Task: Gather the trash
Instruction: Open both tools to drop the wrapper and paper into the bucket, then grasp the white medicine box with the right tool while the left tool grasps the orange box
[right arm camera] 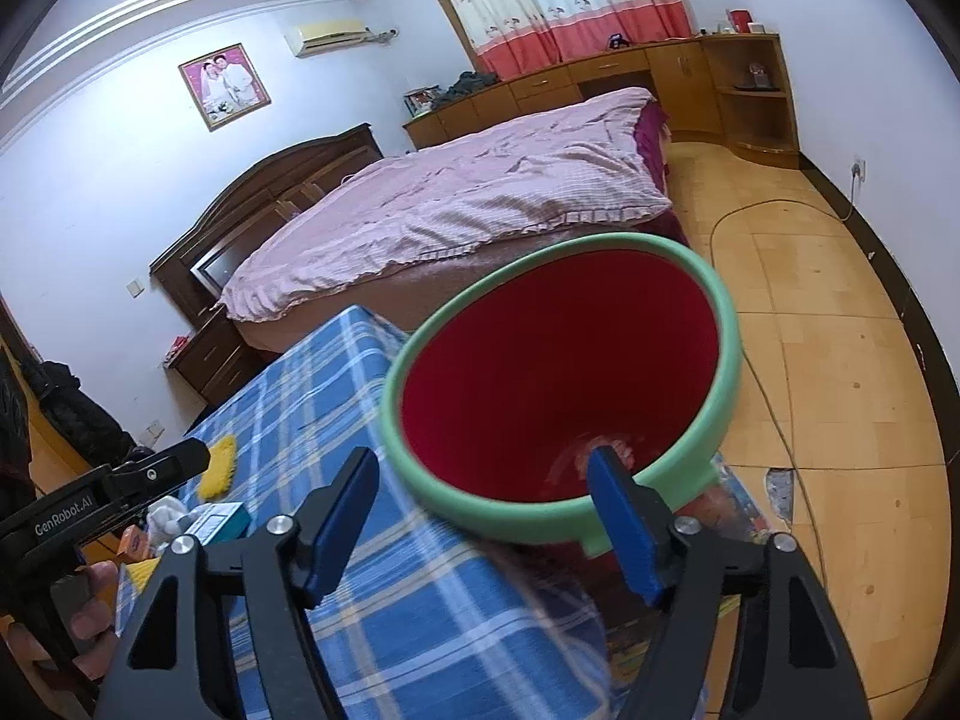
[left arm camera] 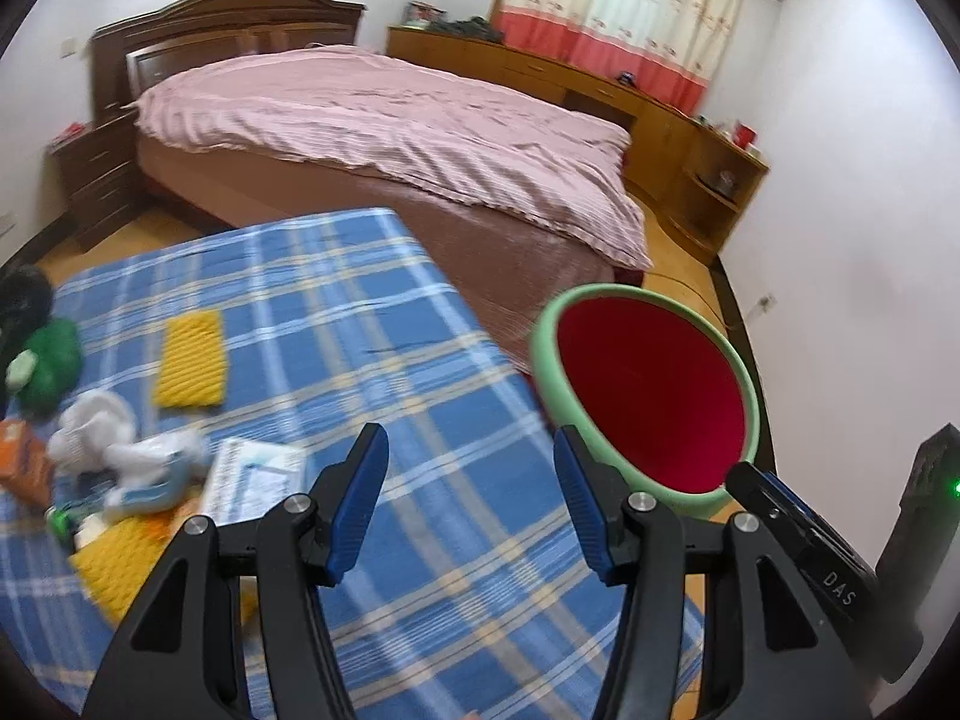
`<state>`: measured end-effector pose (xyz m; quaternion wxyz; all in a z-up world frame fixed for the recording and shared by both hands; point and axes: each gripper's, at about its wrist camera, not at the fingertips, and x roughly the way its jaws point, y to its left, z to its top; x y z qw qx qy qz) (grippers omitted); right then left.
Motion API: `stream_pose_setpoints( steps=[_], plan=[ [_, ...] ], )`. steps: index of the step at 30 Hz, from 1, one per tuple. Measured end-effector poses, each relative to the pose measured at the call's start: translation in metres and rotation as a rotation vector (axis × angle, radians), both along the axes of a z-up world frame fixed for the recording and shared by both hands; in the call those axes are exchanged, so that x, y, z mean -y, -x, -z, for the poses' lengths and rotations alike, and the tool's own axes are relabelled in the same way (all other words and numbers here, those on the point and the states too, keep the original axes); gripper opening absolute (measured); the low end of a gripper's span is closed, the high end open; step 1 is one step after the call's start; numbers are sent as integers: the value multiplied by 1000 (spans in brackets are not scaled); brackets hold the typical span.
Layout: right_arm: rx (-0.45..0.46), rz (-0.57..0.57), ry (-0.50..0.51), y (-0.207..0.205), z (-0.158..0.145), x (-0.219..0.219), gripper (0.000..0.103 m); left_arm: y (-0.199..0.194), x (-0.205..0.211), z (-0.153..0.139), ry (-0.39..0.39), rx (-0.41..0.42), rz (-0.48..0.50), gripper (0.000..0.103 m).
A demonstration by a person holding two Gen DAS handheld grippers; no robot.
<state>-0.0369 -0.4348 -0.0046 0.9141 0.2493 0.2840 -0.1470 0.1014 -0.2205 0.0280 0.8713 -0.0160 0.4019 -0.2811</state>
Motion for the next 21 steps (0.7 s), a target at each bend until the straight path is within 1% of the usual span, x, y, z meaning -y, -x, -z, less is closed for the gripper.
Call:
stream_pose_setpoints(
  steps=[10,14,21],
  plan=[
    [6,-65,14,-4,-12,-42,81,4,-67,-10,-8,16,-150,57],
    [11,-94,28,-8,-16,-61,83,1,-95,-10,-15,14,-206,57],
    [6,-159,21,-21,-19,-92,85,-3,-147,-9,-32,24,-310,57]
  ],
)
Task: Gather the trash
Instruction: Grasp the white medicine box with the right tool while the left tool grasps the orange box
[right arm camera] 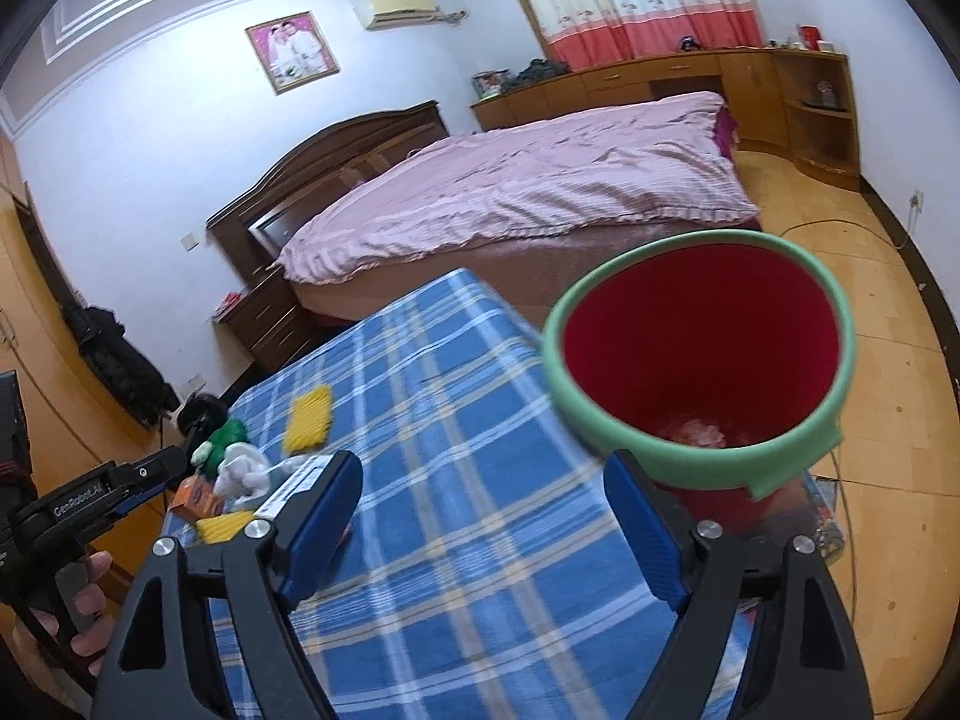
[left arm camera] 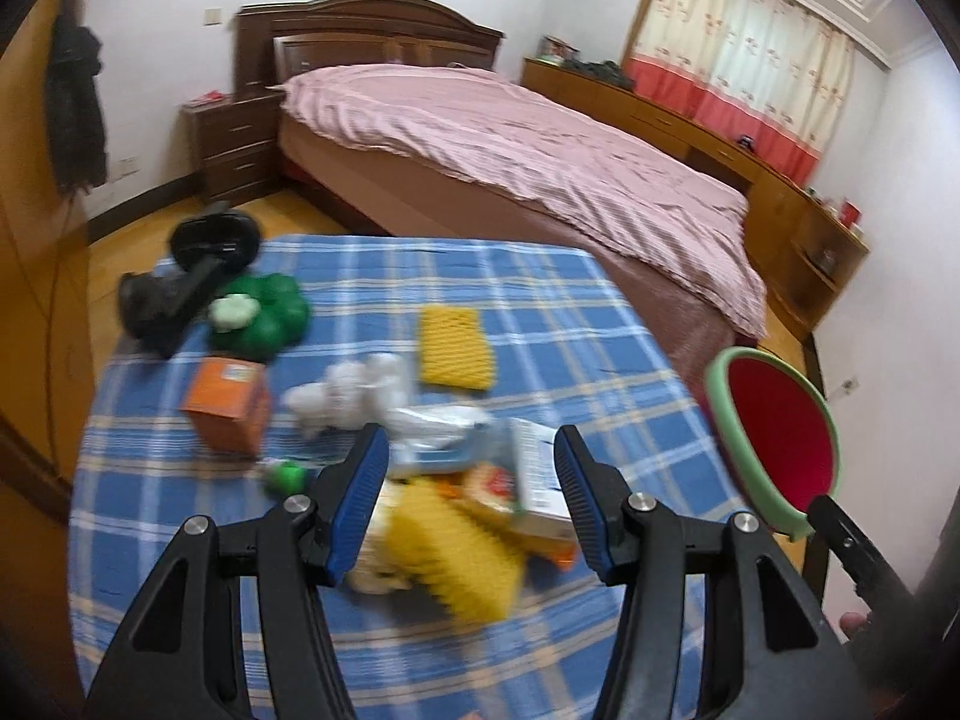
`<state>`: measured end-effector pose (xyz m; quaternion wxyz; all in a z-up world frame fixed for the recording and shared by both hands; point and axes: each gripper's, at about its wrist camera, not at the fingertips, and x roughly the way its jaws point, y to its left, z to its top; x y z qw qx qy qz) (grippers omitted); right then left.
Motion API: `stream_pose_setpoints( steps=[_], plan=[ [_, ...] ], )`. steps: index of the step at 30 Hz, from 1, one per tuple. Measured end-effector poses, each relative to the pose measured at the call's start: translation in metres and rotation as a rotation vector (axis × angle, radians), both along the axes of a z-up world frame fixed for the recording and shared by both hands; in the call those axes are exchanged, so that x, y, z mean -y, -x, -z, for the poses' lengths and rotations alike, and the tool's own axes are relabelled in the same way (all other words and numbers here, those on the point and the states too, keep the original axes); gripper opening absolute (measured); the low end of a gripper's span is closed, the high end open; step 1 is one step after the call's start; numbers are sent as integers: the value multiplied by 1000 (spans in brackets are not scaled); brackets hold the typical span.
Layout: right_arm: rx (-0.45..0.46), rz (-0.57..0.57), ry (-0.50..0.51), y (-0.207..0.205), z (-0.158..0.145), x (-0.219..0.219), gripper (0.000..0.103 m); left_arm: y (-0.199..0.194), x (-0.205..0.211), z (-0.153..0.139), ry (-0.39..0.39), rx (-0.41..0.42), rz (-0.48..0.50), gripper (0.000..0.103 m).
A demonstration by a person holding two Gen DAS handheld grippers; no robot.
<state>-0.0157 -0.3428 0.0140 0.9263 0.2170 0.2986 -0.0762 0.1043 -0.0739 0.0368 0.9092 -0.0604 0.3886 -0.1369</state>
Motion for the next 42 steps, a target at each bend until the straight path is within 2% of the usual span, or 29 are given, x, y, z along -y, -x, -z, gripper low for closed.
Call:
stream_pose_setpoints(
  steps=[8,13,15,17,26,31,36,42],
  plan=[
    [-33,-74,10,-28,1,-37,88,-18,-60,14,-41,-16,-136,58],
    [-69,-114,12,-50,7,-59,90,-33,-85,31,-65,-43,-196,58],
    [-87,-127,5,-62,11,-68,93,-38,-92,38,-65,-54,-210,61],
    [-104,-143,2,-72,15,-78,97,-44,-97,45,-62,-61,-218,61],
    [-196,-181,37,-108,38,-117,97,-66,-105,71,-43,-93,-190,61],
    [-231,-170,58,-121,47,-125,97,-76,-103,79,-52,-92,-166,61],
    [-255,-171,65,-132,56,-129,97,-84,-107,87,-25,-100,-167,61],
    [-292,-170,47,-139,68,-127,73,-88,-107,90,-23,-102,-177,61]
  ],
)
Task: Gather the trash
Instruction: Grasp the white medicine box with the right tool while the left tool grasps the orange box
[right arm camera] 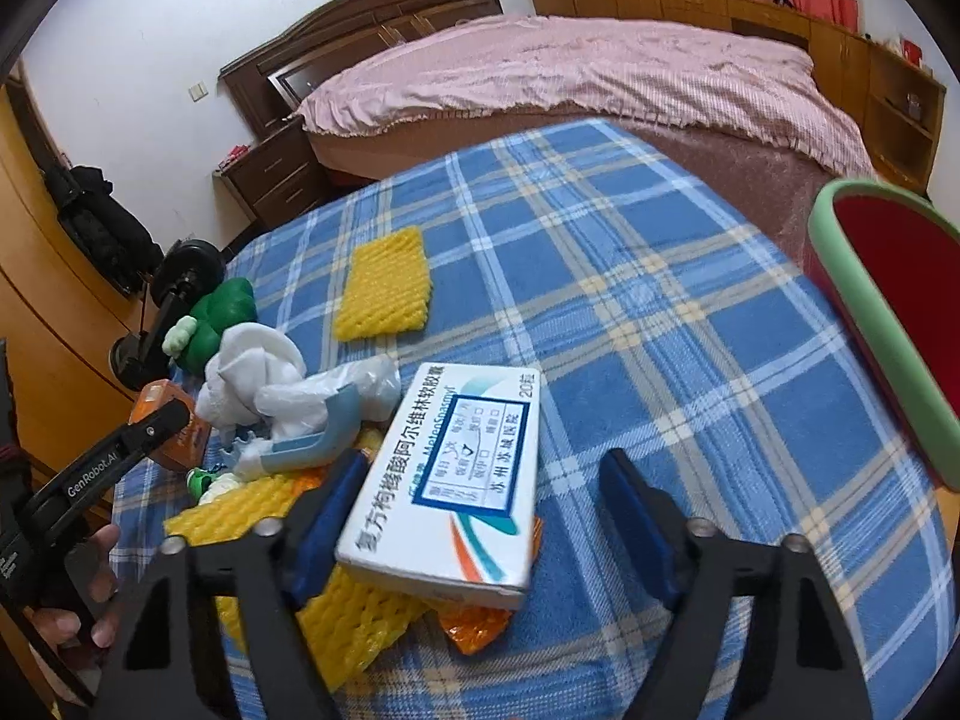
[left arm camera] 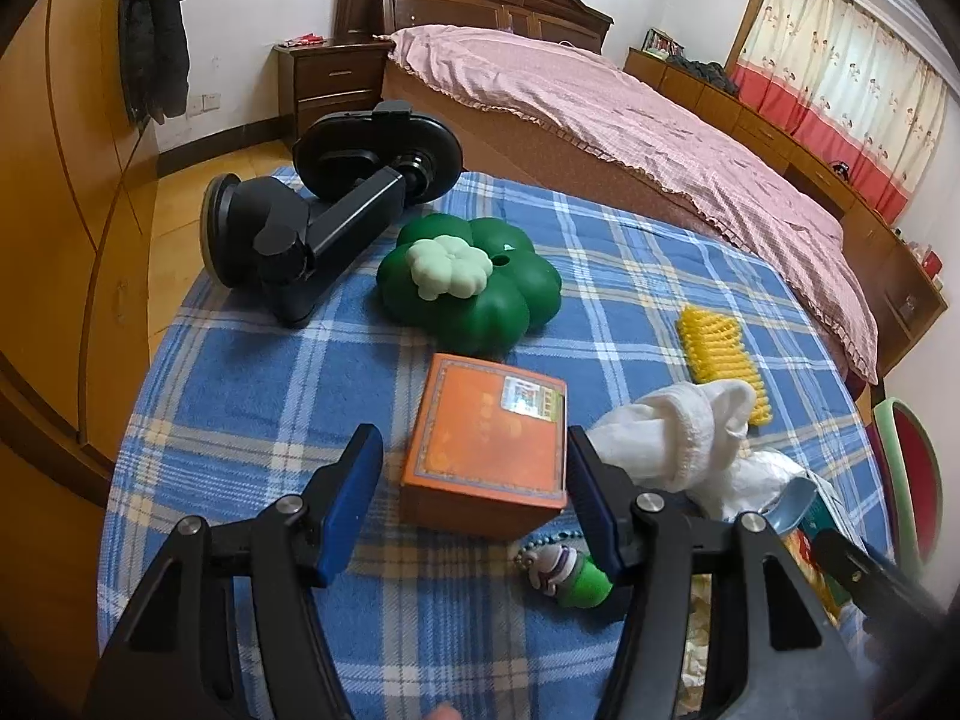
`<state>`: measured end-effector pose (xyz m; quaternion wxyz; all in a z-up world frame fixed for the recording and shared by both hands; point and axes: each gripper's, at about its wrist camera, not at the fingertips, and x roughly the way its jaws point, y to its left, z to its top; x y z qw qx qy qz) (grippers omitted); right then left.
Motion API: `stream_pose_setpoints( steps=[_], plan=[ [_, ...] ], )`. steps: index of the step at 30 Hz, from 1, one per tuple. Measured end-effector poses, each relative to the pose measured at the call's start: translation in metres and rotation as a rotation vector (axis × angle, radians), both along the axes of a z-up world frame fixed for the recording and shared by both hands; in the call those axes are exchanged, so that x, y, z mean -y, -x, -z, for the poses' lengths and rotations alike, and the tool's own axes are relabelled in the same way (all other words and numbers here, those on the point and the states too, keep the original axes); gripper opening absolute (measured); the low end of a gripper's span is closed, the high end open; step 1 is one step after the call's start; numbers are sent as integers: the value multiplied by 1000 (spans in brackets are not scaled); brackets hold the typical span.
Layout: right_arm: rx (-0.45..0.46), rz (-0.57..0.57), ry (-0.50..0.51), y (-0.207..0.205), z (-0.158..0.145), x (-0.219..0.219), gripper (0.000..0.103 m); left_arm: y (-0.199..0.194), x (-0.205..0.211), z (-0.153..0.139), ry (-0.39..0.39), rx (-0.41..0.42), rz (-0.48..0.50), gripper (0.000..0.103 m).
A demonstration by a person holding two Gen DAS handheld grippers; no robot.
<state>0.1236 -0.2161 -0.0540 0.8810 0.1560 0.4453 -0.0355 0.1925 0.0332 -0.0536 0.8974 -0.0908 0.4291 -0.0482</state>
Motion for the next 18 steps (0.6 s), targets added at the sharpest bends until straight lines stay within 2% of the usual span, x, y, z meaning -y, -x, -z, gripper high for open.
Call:
stream_pose_setpoints(
  steps=[2,3,4,10,18],
  plan=[
    [1,2,-15,0,2,2,59,-2,0,2,15,-13,3,57],
    [5,1,-13,0,1,1,56,-2,0,3,25,-17,6,51],
    [12,-3,-9,0,0,1,54,-2,0,3,34,-19,10,51],
    [52,-28,8,3,-7,-3,53,8,1,-4,44,27,26,50],
    [120,-52,11,23,-26,1,53,33,3,-31,69,88,6,50]
  ],
)
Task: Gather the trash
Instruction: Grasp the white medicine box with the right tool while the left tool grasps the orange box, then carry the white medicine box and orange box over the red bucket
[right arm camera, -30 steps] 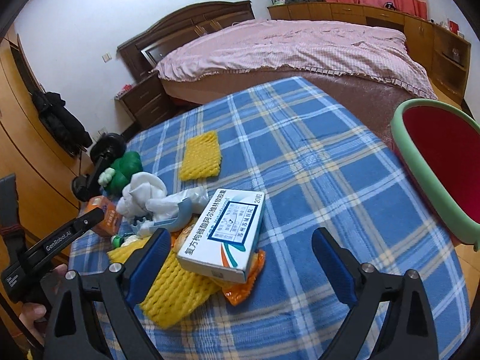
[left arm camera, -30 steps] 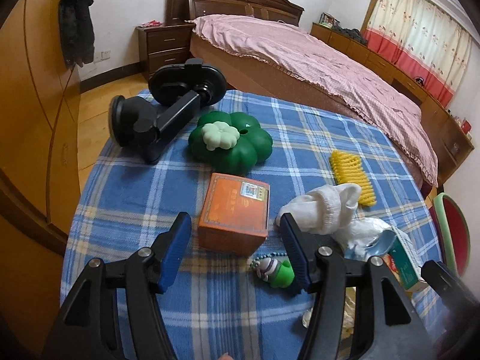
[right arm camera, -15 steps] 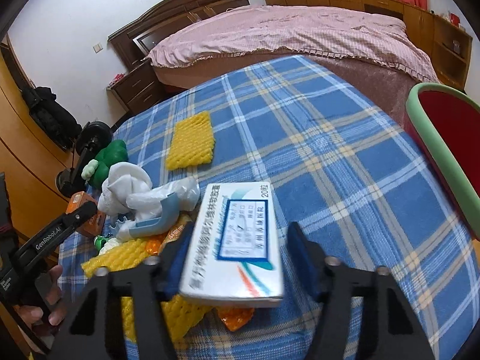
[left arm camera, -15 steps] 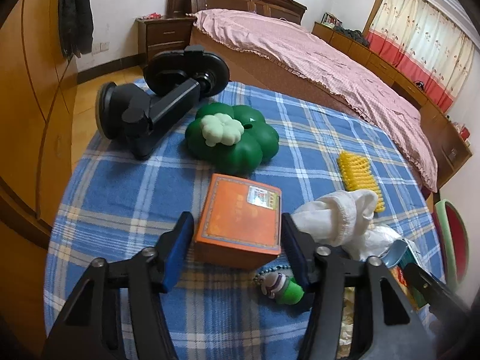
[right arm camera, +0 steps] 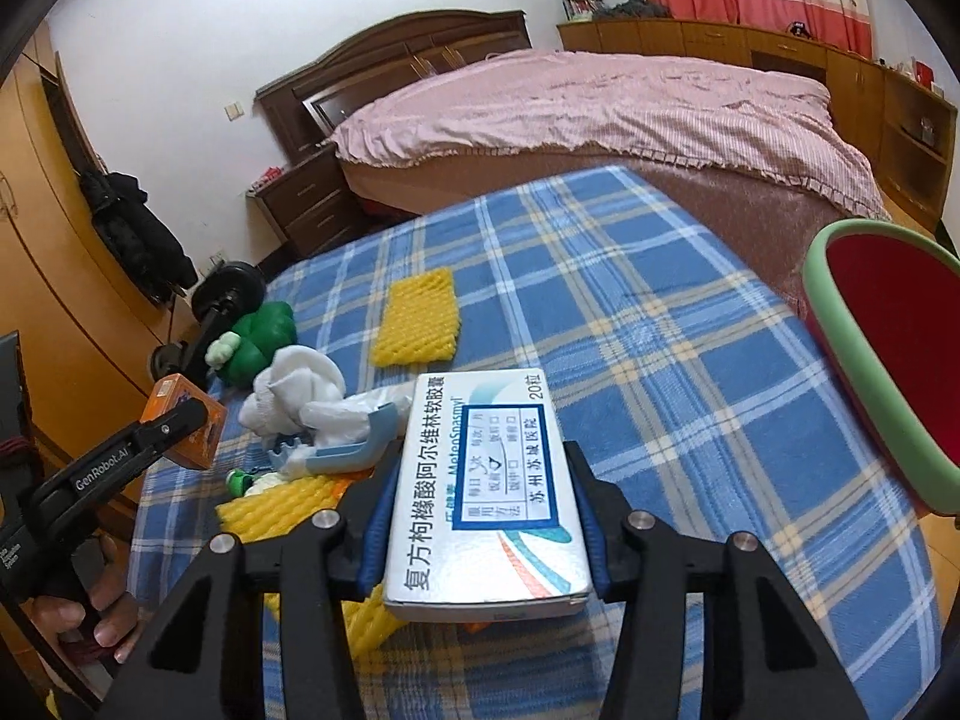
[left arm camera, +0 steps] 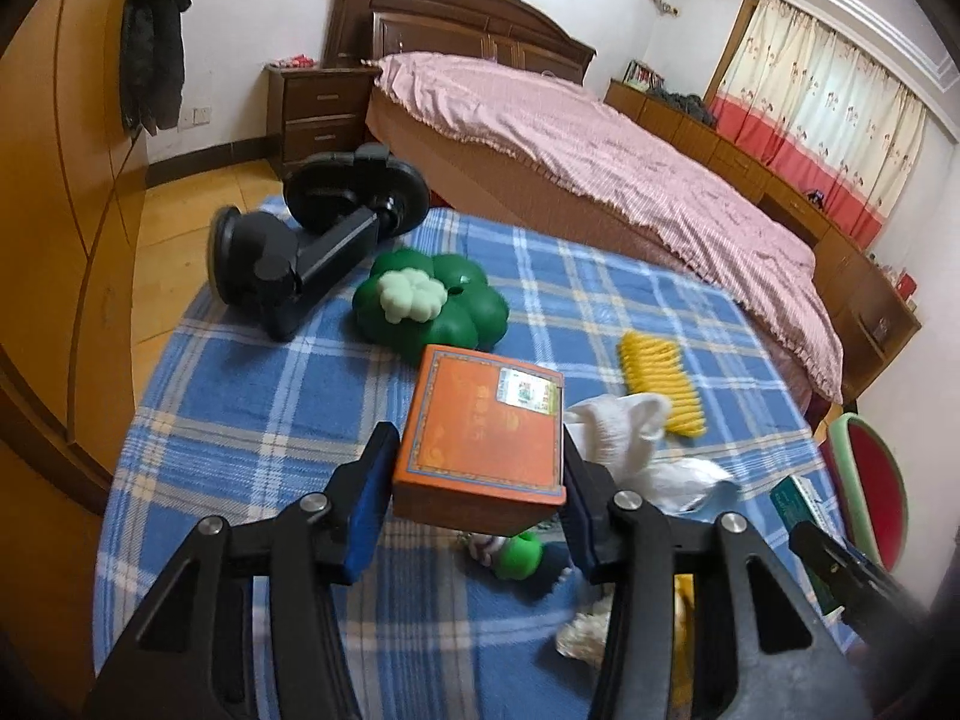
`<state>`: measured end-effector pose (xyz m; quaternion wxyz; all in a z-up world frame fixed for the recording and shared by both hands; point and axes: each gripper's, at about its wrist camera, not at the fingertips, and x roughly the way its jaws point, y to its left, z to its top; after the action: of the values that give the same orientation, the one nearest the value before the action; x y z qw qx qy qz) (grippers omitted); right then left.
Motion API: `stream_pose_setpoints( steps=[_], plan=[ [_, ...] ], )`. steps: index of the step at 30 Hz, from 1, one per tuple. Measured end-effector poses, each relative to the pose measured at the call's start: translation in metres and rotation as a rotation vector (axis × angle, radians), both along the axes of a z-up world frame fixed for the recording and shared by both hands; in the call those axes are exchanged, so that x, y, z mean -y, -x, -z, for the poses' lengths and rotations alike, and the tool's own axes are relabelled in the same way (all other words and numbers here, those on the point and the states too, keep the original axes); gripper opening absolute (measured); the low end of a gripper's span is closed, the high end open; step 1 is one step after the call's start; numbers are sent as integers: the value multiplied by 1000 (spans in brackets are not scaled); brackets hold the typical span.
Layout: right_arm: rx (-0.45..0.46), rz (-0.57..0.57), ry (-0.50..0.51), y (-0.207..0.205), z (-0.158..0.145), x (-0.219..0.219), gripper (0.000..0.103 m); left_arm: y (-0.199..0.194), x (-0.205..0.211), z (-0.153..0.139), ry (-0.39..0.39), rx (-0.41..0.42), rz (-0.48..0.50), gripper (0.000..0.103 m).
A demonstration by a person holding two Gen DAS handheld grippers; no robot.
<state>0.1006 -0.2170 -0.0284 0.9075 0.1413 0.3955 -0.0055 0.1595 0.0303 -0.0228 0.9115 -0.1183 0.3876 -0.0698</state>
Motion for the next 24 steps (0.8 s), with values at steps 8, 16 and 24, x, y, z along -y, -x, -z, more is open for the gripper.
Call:
stream_pose_setpoints(
  steps=[8,16,24],
  plan=[
    [44,-4,-26,20,-16,9,53,28,2,-24,33,45,-7,50],
    [89,7,-51,43,-28,20,53,50,13,-39,38,78,5,50],
    [130,30,-72,63,-39,35,53,66,32,-51,44,96,41,50]
  ],
)
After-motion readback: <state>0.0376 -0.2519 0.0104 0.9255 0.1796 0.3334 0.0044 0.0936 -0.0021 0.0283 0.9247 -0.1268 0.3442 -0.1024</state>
